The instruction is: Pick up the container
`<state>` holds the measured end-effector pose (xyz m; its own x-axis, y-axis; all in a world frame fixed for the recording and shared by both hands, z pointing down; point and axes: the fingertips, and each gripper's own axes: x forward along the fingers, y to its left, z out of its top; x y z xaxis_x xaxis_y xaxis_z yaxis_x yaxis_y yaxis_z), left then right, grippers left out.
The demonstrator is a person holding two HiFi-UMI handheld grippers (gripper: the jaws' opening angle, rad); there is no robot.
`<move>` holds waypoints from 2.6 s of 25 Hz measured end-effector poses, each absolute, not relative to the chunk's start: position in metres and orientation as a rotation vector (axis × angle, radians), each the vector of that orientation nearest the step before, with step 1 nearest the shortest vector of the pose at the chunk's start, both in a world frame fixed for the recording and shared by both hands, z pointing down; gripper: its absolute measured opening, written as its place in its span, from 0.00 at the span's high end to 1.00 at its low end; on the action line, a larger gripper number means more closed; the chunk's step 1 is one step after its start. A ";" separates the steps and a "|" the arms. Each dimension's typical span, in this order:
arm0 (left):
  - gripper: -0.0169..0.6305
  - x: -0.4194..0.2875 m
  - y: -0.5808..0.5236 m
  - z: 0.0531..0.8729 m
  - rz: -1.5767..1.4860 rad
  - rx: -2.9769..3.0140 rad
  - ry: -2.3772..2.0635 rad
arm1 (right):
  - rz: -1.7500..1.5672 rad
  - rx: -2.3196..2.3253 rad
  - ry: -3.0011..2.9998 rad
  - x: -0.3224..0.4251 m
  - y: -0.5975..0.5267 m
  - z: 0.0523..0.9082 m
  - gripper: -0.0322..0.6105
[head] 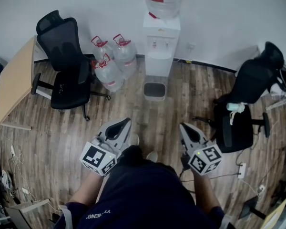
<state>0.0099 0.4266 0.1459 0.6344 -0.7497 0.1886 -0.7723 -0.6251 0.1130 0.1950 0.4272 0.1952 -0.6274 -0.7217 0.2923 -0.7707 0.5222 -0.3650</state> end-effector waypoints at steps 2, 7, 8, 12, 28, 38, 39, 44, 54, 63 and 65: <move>0.94 0.012 0.417 0.149 0.185 2.668 -1.255 | 0.727 1.301 -2.639 0.197 0.419 0.201 0.93; 0.94 0.016 0.385 0.159 0.181 2.660 -1.242 | 0.737 1.307 -2.611 0.204 0.390 0.211 0.93; 0.94 0.017 0.377 0.161 0.178 2.658 -1.239 | 0.738 1.310 -2.604 0.205 0.384 0.213 0.93; 0.94 0.017 0.336 0.172 0.166 2.658 -1.222 | 0.746 1.321 -2.572 0.208 0.351 0.225 0.93; 0.94 -0.046 0.103 0.245 0.293 2.582 -1.039 | 0.927 1.296 -2.390 0.132 0.143 0.287 0.93; 0.94 -0.074 -0.016 0.293 0.381 2.568 -0.903 | 1.032 1.355 -2.244 0.107 0.038 0.323 0.93; 0.94 -0.076 -0.023 0.300 0.392 2.564 -0.897 | 1.040 1.355 -2.230 0.107 0.032 0.328 0.93; 0.94 -0.077 -0.048 0.340 0.460 2.518 -0.861 | 1.097 1.337 -2.194 0.103 0.003 0.353 0.93; 0.94 -0.050 -0.086 0.490 0.602 2.452 -0.873 | 1.143 1.207 -2.123 0.108 -0.049 0.493 0.93; 0.93 -0.035 -0.088 0.725 0.843 2.328 -0.865 | 1.206 1.071 -1.878 0.156 -0.040 0.755 0.93; 0.93 -0.031 -0.088 0.775 0.882 2.313 -0.848 | 1.217 1.077 -1.841 0.169 -0.041 0.803 0.93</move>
<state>-0.0306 -0.0878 0.7748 0.5923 -0.3652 0.7183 -0.7030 -0.6698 0.2392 0.1695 -0.0413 0.8035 -0.4322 -0.2694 0.8606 -0.8974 0.2228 -0.3809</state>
